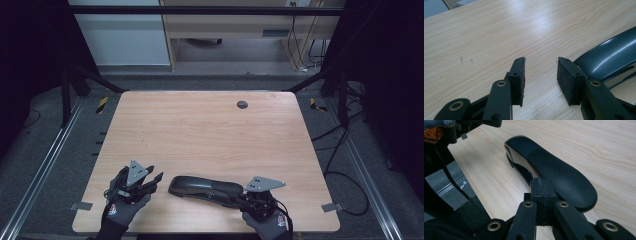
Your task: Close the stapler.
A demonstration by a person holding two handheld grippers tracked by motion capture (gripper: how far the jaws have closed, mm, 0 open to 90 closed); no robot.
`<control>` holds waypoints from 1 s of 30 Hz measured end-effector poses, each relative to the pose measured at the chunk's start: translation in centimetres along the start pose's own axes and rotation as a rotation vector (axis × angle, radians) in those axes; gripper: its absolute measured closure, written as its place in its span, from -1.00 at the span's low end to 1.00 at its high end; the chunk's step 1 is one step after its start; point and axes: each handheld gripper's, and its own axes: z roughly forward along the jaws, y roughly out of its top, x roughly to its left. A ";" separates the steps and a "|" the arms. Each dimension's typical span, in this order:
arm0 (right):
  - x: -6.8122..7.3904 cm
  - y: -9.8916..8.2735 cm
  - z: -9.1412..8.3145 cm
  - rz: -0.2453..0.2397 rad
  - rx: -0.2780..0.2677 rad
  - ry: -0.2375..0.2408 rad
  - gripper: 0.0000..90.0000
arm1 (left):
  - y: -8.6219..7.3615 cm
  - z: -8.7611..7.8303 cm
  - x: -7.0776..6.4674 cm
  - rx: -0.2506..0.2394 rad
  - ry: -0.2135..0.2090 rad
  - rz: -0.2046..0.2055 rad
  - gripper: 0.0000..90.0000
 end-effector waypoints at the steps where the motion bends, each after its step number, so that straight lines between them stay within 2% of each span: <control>1: 0.0 0.0 0.0 0.001 -0.001 -0.001 1.00 | 0.0 0.0 0.0 0.000 0.000 -0.001 0.29; 10: -0.6 0.1 0.0 0.003 -0.004 -0.029 1.00 | 0.0 0.1 0.0 -0.001 0.002 -0.002 0.28; 17: -1.5 0.4 0.3 0.015 -0.024 -0.063 1.00 | 0.0 0.2 -0.1 0.001 0.005 0.002 0.28; 23: -1.7 0.5 0.3 0.012 -0.022 -0.069 1.00 | 0.0 0.1 0.0 -0.003 0.005 -0.001 0.26; 26: -1.8 0.6 -0.3 0.018 -0.049 -0.065 1.00 | -0.1 0.1 0.2 0.000 0.007 0.000 0.23; 30: -2.9 0.7 -2.0 0.050 -0.135 -0.060 0.85 | -0.2 0.2 0.6 -0.001 0.016 -0.010 0.13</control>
